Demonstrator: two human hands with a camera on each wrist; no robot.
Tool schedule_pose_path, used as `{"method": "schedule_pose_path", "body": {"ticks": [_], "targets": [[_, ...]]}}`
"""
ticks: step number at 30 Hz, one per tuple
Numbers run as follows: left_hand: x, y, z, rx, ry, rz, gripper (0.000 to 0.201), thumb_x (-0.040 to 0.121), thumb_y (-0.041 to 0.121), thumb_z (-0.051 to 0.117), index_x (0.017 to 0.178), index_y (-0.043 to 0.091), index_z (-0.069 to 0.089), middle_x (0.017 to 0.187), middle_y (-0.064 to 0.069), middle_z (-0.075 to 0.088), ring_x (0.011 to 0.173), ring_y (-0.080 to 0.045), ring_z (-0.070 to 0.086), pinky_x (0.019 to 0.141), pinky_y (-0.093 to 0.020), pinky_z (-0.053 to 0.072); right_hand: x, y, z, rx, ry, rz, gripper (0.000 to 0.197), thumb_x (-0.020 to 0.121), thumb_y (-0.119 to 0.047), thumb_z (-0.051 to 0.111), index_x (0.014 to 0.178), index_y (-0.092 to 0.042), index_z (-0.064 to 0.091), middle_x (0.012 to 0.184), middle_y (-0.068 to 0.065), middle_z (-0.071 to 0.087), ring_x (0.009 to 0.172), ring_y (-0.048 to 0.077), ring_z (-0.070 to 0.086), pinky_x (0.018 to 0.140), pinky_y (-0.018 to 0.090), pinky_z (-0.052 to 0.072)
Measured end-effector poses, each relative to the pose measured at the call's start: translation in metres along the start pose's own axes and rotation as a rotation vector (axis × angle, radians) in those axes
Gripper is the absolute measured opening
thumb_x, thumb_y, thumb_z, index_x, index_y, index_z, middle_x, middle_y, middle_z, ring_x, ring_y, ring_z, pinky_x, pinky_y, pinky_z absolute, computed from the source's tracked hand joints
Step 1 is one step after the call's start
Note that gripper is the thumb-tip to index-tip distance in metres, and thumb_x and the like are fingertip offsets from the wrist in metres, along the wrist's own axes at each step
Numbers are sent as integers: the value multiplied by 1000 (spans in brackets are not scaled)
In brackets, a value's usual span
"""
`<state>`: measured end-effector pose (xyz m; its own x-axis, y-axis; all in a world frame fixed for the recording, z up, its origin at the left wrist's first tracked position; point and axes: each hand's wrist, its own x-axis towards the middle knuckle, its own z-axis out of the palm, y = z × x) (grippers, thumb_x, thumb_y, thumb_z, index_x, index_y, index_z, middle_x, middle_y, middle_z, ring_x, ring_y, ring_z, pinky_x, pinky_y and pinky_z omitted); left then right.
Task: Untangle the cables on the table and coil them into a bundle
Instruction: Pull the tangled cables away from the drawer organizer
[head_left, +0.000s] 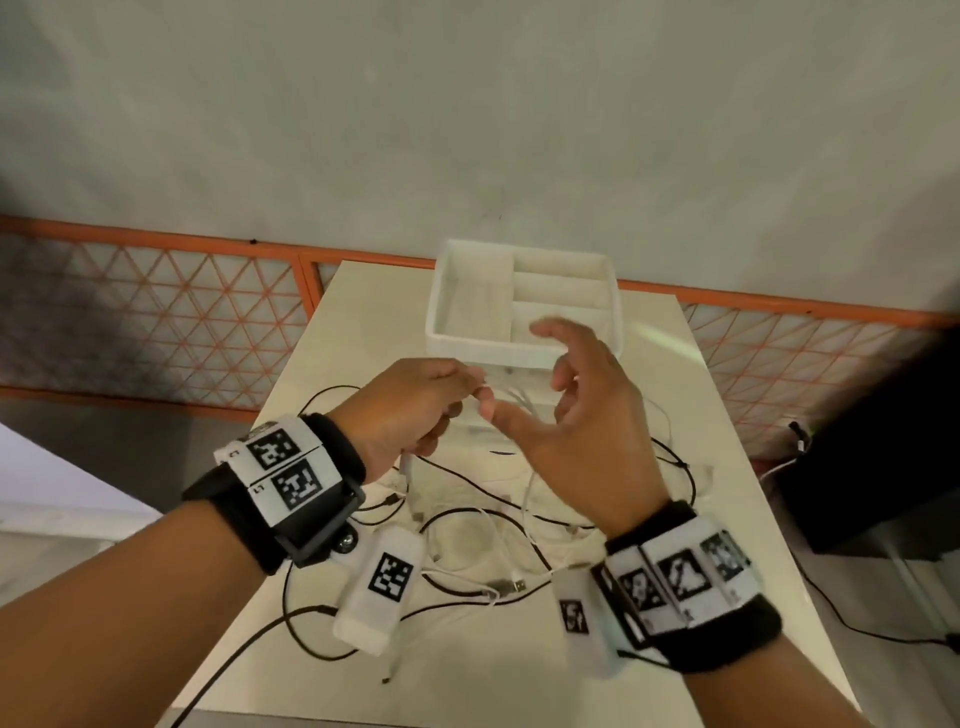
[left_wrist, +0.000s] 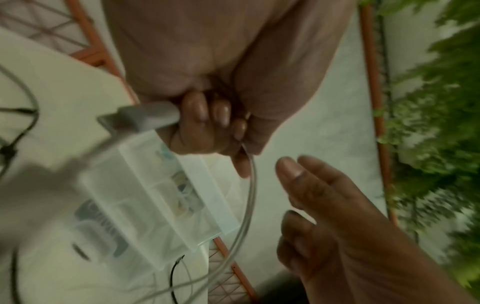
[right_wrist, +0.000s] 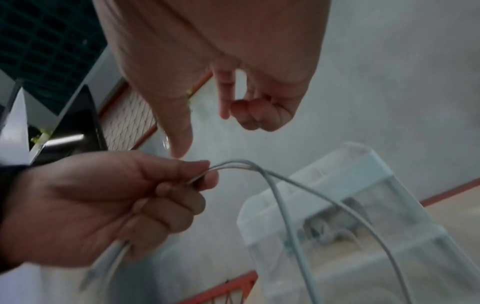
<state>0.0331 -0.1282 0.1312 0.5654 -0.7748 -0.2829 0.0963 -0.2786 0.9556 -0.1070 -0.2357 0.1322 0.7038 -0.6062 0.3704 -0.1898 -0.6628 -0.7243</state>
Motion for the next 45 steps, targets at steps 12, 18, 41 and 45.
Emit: {"method": "schedule_pose_path", "body": {"ticks": [12, 18, 41, 45], "targets": [[-3, 31, -46, 206, 212, 352, 32, 97, 31, 56, 70, 23, 70, 73, -9, 48, 54, -18, 31, 48, -23, 30, 23, 122, -23, -353, -167, 448, 29, 99, -36, 52, 84, -20, 71, 92, 9, 71, 95, 31, 68, 84, 33, 51], [11, -26, -53, 422, 478, 149, 37, 98, 39, 53, 68, 21, 64, 66, -1, 57, 56, -21, 41, 59, -32, 38, 74, 82, -80, 33, 387, 229, 35, 88, -63, 54, 86, -29, 64, 81, 3, 70, 75, 30, 66, 69, 41, 53], [9, -4, -59, -40, 631, 206, 35, 97, 36, 53, 65, 24, 53, 49, 8, 40, 41, -10, 33, 47, -26, 32, 24, 87, -58, -481, -153, 391, 52, 79, -34, 64, 129, -37, 49, 79, -7, 59, 82, 24, 61, 78, 36, 53], [-3, 29, -18, 63, 275, 334, 29, 98, 32, 56, 74, 19, 66, 43, 12, 32, 39, -9, 25, 44, -23, 25, 13, 27, -20, -157, -433, 86, 88, 74, -53, 74, 147, -49, 24, 81, -21, 55, 89, 16, 65, 83, 37, 56]]}}
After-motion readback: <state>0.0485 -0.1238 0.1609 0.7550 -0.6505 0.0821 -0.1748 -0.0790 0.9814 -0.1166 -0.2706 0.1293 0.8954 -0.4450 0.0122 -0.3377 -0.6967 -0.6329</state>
